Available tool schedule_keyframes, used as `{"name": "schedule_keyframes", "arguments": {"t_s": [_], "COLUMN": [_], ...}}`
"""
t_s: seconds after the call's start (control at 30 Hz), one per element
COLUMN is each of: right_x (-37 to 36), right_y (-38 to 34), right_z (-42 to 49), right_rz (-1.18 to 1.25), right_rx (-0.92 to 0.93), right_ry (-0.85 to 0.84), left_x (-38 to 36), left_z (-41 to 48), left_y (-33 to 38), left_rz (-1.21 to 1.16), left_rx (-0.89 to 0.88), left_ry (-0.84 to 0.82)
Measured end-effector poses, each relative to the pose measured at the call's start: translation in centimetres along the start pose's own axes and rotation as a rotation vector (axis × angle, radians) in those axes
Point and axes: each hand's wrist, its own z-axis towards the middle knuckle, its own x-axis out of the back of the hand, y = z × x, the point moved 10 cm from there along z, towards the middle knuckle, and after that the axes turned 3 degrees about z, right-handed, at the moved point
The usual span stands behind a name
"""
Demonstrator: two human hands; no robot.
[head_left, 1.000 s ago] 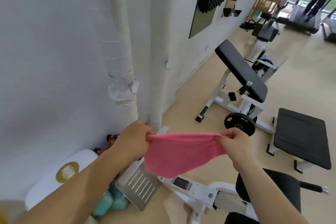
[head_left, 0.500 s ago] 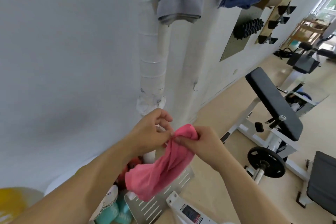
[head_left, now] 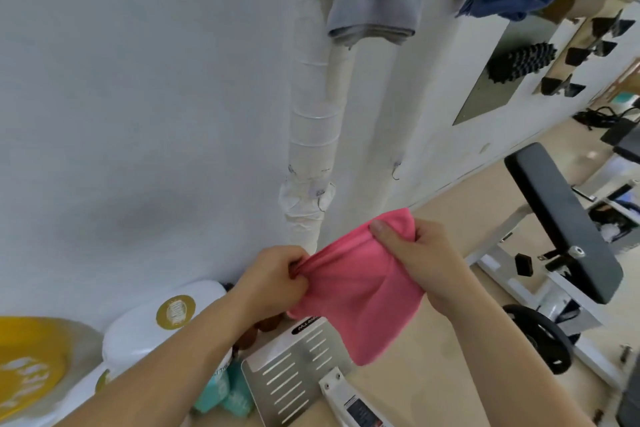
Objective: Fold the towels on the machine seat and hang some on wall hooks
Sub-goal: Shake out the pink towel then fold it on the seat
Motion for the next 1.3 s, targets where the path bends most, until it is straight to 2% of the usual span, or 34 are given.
{"name": "schedule_keyframes", "arguments": {"t_s": [0.1, 0.23, 0.33, 0.43, 0.57, 0.7, 0.93, 1.03, 1.17, 1.3], "right_x": [2.9, 6.7, 8.1, 8.8, 8.5, 8.9, 7.6, 6.7, 4.9, 1.6], "right_y": [0.6, 2.4, 4.8, 6.8, 8.2, 9.1, 8.6, 8.8, 10.3, 10.6], "right_z": [0.7, 1.6, 1.8, 1.6, 1.1, 0.7, 0.2, 0.1, -0.1, -1.4], "right_rz": [-0.012, -0.027, -0.01, 0.022, 0.057, 0.134, 0.171, 0.112, -0.103, -0.03], "right_rx": [0.009, 0.018, -0.051, -0.119, -0.169, -0.195, -0.129, -0.115, -0.155, -0.208], "right_ry": [0.053, 0.194, 0.256, 0.301, 0.318, 0.36, 0.159, 0.091, 0.197, 0.281], "left_x": [0.3, 0.3, 0.1, -0.1, -0.5, -0.1, 1.4, 2.3, 1.9, -0.1], "left_z": [0.5, -0.1, -0.8, -1.0, -1.2, -1.2, -1.1, -0.8, -0.5, -0.6], "left_y": [-0.9, -2.1, -1.6, -0.9, -0.3, -0.2, -2.3, -4.3, -8.1, -7.1], "left_rz": [-0.013, -0.499, -0.674, -0.792, -0.747, -0.71, -0.658, -0.582, -0.47, -0.351], "left_rx": [0.065, 0.199, 0.201, 0.196, 0.106, 0.088, 0.169, 0.244, 0.393, 0.39], "left_ry": [-0.004, -0.107, -0.182, -0.189, -0.253, -0.225, -0.142, -0.04, 0.115, 0.159]}}
